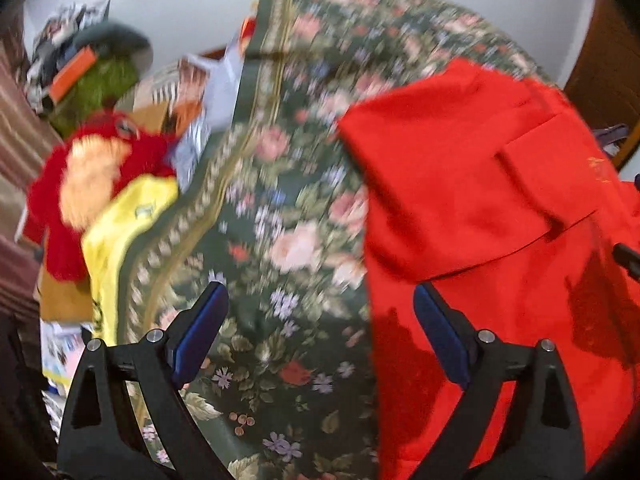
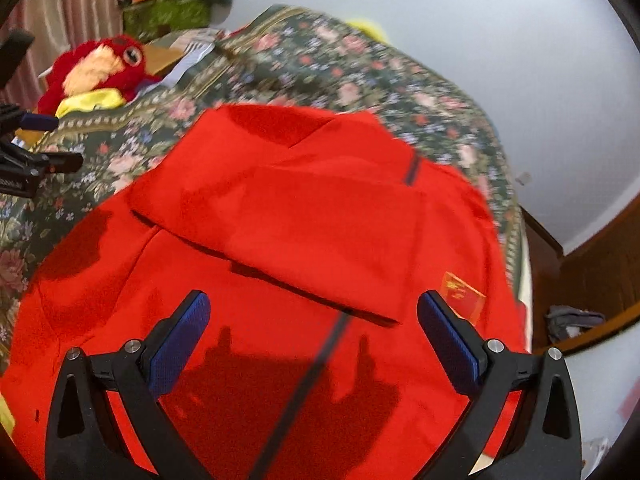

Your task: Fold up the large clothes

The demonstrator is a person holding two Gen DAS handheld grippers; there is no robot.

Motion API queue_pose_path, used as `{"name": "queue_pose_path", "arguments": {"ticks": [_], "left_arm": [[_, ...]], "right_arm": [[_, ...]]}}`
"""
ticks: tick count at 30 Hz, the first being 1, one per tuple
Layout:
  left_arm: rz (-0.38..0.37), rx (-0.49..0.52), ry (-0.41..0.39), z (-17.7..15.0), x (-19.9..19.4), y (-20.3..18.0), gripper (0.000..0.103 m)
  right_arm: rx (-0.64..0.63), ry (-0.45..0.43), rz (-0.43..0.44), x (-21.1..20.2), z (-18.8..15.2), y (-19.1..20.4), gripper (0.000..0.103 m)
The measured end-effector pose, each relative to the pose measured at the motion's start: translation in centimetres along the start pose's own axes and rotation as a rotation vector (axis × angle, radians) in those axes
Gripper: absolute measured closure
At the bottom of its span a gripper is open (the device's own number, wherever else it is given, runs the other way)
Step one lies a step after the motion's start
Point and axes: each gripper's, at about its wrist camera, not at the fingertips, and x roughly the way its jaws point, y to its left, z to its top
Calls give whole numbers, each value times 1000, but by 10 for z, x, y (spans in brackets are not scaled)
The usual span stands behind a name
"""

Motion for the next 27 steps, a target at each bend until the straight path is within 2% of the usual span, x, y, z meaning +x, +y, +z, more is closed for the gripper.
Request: {"name": "queue_pose_path", "arguments": {"ticks": [3,5,9,11,13,15,16,17,21,22,27], "left_arm": [[-9,-16,38,-10,21,1,9],[-26,-12,54,-12,29,-2,9],[-51,47,69,-13,42,-19,9],[-48,71,83,-12,50,-27,9],[-49,83,97,-10,59,-33,9],[-42,76,122,-9,71,-38,9],[-43,66,122,-8,74,-39,7],[-43,51,115,-6,76,-39,5],[-26,-9,110,3,85,-39,5],[-22,-22,109,6,87,-38,5],[-15,-86,111,14,95,-30,4]], "right_arm": [[-38,5,-17,17,5,12,2],[-59,8,-10,24,8,17,11],[-84,17,19,43,13,25,23],[-76,27,10,52,14,25,45],[-71,39,26,59,14,25,59],[-67,42,34,63,13,24,62],[-66,35,40,63,13,25,67],[-66,25,52,61,12,25,76],[-22,-29,57,48,16,14,84],[11,-49,51,43,18,6,87],[224,-148,23,4,27,-53,88]]}}
